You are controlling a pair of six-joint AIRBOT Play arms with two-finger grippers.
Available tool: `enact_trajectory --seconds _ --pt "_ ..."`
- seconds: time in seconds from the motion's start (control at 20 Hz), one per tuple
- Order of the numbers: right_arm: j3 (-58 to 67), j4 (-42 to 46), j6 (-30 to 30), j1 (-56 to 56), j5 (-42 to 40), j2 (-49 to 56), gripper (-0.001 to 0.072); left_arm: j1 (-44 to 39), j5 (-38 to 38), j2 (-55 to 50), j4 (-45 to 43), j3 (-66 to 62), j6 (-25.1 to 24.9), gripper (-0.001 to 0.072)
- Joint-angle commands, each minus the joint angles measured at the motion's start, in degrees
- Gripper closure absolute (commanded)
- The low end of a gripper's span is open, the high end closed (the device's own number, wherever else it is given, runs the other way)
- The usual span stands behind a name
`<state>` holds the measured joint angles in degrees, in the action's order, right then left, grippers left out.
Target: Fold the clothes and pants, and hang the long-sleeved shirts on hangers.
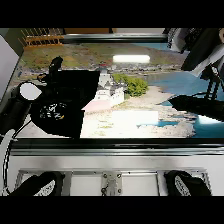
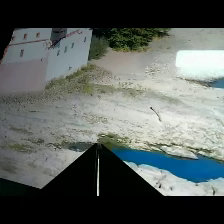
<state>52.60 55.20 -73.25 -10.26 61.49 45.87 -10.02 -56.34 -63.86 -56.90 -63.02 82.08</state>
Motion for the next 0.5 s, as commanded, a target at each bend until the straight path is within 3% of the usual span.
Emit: enact_trajectory --seconds 0.0,0.45 --pt "0.04 0.00 -0.02 0.02 0.00 0.00 0.0697 0.00 0.00 -0.02 -0.02 -0.04 0.00 0.0700" --pt "0.04 0.00 -0.02 0.02 0.00 0.00 0.0697 0.02 1.64 -0.02 -0.90 -0.07 -0.63 0.0679"
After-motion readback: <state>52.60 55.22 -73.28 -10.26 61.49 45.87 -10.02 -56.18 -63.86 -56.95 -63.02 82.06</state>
